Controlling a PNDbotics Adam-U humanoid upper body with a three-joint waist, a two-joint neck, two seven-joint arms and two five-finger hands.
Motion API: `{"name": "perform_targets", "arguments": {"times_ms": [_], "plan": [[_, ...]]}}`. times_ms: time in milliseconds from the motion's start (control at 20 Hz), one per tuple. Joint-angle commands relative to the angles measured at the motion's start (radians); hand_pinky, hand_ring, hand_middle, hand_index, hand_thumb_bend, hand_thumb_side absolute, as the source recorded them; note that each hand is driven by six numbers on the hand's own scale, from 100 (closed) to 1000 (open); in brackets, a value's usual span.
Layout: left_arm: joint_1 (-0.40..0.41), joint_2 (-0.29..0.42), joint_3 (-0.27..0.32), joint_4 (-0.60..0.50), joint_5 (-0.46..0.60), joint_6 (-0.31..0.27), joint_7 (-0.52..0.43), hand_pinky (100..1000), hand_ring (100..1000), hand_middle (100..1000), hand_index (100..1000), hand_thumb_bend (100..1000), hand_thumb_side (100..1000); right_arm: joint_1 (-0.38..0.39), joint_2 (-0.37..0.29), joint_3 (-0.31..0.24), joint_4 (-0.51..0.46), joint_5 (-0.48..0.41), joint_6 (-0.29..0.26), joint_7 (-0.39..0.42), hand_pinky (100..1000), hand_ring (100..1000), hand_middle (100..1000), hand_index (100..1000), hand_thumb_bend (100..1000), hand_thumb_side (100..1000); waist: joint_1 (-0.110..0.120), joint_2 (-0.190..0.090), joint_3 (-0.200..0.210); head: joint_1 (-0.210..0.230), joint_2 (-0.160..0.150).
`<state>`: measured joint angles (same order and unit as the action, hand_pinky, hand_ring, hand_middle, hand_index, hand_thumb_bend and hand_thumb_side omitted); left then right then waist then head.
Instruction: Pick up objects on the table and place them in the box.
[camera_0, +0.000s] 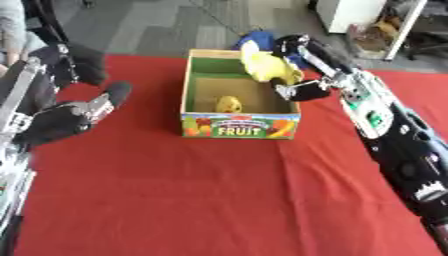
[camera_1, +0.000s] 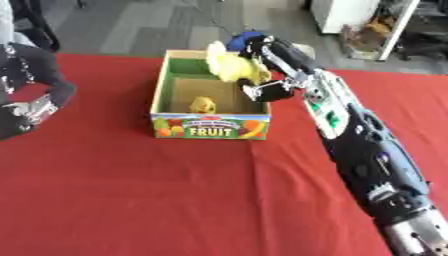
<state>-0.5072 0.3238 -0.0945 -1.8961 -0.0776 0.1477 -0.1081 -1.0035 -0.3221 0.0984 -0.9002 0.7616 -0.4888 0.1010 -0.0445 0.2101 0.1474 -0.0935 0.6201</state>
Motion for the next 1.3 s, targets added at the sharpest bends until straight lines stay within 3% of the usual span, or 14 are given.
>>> {"name": "perform_targets", "arguments": {"times_ms": [50, 250, 500, 750, 900, 950, 1050, 1300], "plan": [[-0.028, -0.003, -0.011, -0.033, 0.015, -0.005, -0.02, 642, 613, 554, 672, 573, 307, -0.034, -0.006, -0.029, 0.045, 0.053, 0.008, -0.027, 767, 920, 500, 612, 100, 100, 0.002, -0.012, 0.017, -0.037, -0.019], [-0.039, -0.011, -0.019, -0.045, 0.025, -0.007, -0.036, 641, 614, 554, 672, 575, 309, -0.051, 0.019, -0.045, 0.108, 0.136, 0.01, -0.05, 786, 958, 578, 690, 118, 106, -0.001, -0.006, 0.044, -0.066, -0.024], [-0.04, -0.012, -0.022, -0.043, 0.028, -0.004, -0.041, 640, 615, 554, 673, 579, 308, -0.05, 0.034, -0.048, 0.132, 0.222, 0.011, -0.062, 825, 1000, 752, 841, 298, 319, -0.005, -0.009, 0.043, -0.067, -0.023], [-0.033, -0.009, -0.02, -0.039, 0.025, -0.003, -0.04, 639, 615, 554, 673, 576, 310, -0.046, 0.028, -0.051, 0.1, 0.21, 0.018, -0.075, 830, 1000, 774, 854, 342, 331, -0.011, -0.015, 0.03, -0.061, -0.017], [-0.027, -0.005, -0.016, -0.037, 0.022, -0.003, -0.036, 639, 616, 554, 673, 575, 310, -0.043, 0.016, -0.046, 0.059, 0.164, 0.012, -0.078, 825, 1000, 754, 839, 283, 329, -0.013, -0.019, 0.016, -0.053, -0.014], [-0.023, -0.004, -0.014, -0.037, 0.02, -0.003, -0.034, 639, 616, 553, 672, 574, 310, -0.041, 0.01, -0.041, 0.041, 0.14, 0.008, -0.077, 823, 1000, 745, 835, 294, 258, -0.013, -0.02, 0.01, -0.049, -0.012], [-0.013, 0.0, -0.005, -0.033, 0.016, -0.002, -0.025, 638, 616, 553, 671, 574, 311, -0.033, -0.009, -0.024, -0.011, 0.076, -0.005, -0.066, 820, 1000, 732, 827, 274, 229, -0.014, -0.024, -0.008, -0.037, -0.008], [0.026, 0.013, 0.021, -0.012, 0.004, 0.001, 0.006, 635, 613, 550, 667, 568, 317, 0.034, -0.089, 0.017, -0.221, -0.197, 0.004, -0.022, 815, 1000, 687, 796, 143, 127, -0.013, -0.034, -0.067, 0.005, 0.009]]}}
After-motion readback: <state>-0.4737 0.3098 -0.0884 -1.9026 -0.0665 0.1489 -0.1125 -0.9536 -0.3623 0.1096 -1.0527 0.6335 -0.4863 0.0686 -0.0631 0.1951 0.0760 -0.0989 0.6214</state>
